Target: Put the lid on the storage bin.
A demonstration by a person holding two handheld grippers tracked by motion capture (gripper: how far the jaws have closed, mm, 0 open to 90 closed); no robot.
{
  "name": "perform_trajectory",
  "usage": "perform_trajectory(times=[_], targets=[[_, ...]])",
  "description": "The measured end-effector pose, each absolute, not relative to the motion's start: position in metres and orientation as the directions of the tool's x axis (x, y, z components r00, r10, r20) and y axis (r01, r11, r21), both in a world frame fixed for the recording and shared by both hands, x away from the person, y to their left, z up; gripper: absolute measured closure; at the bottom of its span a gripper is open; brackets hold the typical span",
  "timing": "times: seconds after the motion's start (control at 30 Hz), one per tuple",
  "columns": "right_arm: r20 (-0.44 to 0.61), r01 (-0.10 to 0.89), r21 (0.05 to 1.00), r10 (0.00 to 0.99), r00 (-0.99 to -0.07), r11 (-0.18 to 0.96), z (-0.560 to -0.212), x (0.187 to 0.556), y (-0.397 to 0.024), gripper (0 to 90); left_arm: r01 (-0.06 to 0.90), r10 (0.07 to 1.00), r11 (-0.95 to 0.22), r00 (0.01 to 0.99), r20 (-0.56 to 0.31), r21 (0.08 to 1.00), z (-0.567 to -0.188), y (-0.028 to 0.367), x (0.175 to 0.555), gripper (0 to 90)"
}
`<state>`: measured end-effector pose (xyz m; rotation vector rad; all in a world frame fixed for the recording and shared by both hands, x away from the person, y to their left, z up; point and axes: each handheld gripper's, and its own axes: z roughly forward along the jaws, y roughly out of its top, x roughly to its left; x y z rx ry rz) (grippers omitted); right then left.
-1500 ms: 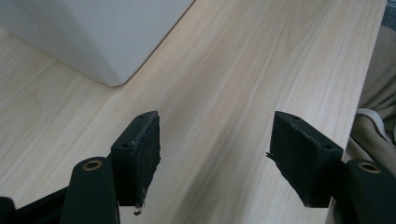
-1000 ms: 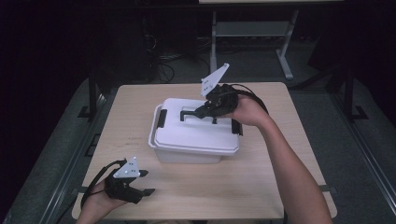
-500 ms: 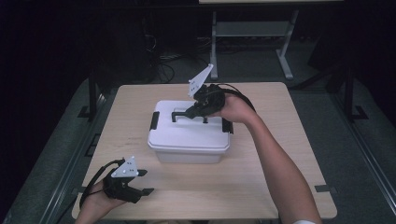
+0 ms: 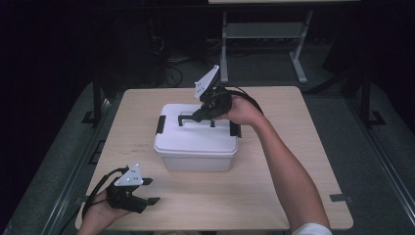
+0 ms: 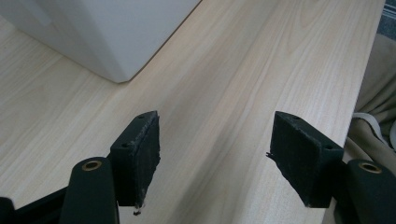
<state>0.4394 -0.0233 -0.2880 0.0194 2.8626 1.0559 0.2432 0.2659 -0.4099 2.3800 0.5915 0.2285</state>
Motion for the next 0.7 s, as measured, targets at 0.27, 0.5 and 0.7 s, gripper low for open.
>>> perform_trajectory(times=[0.27,0.5,0.7], targets=[[-0.070,-0.022,0.639,0.030,-0.997,0.769,-0.2922,0.4405,-0.0195,84.0,0.356,0.473,-0.677,0.881,0.009,0.644,-0.4106,0.2675,0.2430,32.6],[-0.060,-0.006,0.649,0.043,-0.997,0.761,-0.2947,0.4396,-0.0209,83.7,0.358,0.475,-0.672,0.880,0.007,0.649,-0.4104,0.2688,0.2421,32.6],[-0.042,0.015,0.668,0.058,-0.997,0.744,-0.2934,0.4366,-0.0249,77.8,0.354,0.467,-0.678,0.884,0.006,0.644,-0.4111,0.2662,0.2411,32.4]])
